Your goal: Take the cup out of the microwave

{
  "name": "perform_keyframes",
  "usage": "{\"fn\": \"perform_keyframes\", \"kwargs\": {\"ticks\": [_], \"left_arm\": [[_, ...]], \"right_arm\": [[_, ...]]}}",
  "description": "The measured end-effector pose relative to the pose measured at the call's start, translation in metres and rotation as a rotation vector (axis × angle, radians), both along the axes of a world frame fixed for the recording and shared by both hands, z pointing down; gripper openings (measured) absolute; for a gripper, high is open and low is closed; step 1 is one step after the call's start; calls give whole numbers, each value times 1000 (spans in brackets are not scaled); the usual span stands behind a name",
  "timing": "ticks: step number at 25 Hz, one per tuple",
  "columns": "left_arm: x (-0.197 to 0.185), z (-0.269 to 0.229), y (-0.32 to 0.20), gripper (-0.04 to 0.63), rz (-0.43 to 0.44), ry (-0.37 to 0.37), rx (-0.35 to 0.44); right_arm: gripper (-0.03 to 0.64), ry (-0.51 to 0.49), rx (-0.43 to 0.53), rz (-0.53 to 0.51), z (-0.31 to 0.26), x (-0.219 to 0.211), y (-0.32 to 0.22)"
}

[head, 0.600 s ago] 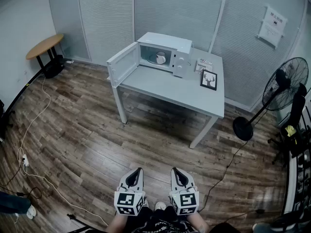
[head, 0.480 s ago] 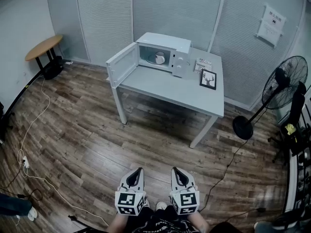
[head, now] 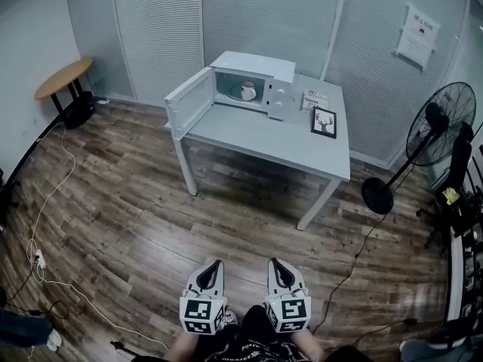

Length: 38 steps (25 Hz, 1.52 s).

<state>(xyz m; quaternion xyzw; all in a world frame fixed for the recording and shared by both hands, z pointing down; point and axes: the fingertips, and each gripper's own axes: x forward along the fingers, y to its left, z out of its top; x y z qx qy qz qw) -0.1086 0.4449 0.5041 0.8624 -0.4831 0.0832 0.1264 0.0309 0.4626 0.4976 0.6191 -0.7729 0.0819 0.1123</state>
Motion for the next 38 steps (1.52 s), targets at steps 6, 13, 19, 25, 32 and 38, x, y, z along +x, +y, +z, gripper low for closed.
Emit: {"fn": "perform_keyframes", "kwargs": {"ticks": [6, 13, 19, 25, 32, 38], "left_arm": [[-5, 6, -17, 6, -36, 14, -26], [2, 10, -62, 6, -84, 7, -35], [33, 5, -111, 6, -96, -8, -37], [58, -1, -157, 7, -125, 1, -36], [90, 4, -197, 6, -166, 3, -32], [109, 7, -219, 6, -163, -7, -35]], "right_arm": [[5, -21, -38, -12, 13, 2, -18], [5, -9, -36, -57, 16, 13, -73], [5, -11, -33, -100, 8, 34, -130], [5, 8, -28, -121, 5, 62, -180], [5, 25, -42, -185, 15, 89, -221], [5, 27, -41, -202, 18, 104, -251]]}}
